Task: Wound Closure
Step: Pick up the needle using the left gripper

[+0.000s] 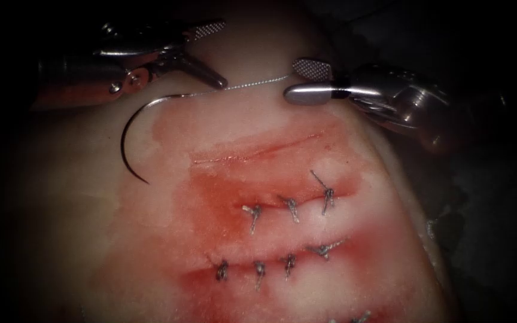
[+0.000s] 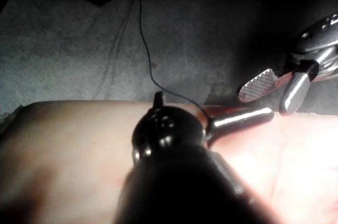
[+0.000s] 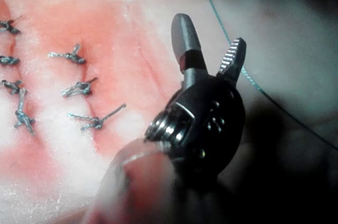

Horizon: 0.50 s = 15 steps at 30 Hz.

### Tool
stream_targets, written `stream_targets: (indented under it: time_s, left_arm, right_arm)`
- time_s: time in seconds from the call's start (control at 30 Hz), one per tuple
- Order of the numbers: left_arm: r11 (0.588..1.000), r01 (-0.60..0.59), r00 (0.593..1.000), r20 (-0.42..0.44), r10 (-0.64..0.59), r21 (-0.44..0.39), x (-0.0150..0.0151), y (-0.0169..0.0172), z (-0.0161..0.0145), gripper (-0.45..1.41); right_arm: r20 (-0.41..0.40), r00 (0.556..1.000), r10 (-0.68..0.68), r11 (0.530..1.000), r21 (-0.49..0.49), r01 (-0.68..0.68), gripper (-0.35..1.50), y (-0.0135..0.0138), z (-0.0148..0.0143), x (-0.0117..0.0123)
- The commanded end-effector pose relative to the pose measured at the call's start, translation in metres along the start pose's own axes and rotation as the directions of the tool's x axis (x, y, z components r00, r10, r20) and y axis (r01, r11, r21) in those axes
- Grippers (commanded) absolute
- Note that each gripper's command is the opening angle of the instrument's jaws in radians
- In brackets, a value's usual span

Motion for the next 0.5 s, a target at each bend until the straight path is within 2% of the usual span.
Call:
stream_targets:
  time_s: [0.03,0.13,0.3,0.43,0.47,0.5]
  left_arm:
    - [1.0,-0.008,1.0,0.005,0.008,-0.002,-0.0004,0.0007,0.0007,1.38]
    - [1.0,-0.01,0.999,0.037,0.011,-0.013,-0.0016,0.0,-0.0004,1.34]
    - [0.996,0.01,0.998,0.07,-0.004,-0.09,-0.0016,-0.0033,-0.0028,1.06]
    - [0.994,0.015,0.997,0.079,-0.006,-0.112,-0.0016,-0.0036,-0.0029,1.06]
    - [0.995,0.013,0.998,0.063,-0.007,-0.101,-0.0016,-0.0036,-0.0028,1.17]
    - [0.995,0.013,0.998,0.063,-0.007,-0.101,-0.0016,-0.0036,-0.0028,1.17]
  right_arm:
    - [0.002,1.0,0.0,1.0,-0.003,0.0,1.11,0.0,0.0008,0.0004]
    - [0.002,1.0,0.0,1.0,-0.003,0.0,1.11,0.0,0.0008,0.0004]
    - [0.002,1.0,0.0,1.0,-0.003,0.0,1.11,0.0,0.0008,0.0004]
    - [0.002,1.0,0.0,1.0,-0.003,0.0,1.11,0.0,0.0008,0.0004]
    - [0.002,1.0,0.0,1.0,-0.003,0.0,1.11,0.0,0.0008,0.0004]
    - [0.002,1.0,0.0,1.0,-0.003,0.0,1.11,0.0,0.0008,0.0004]
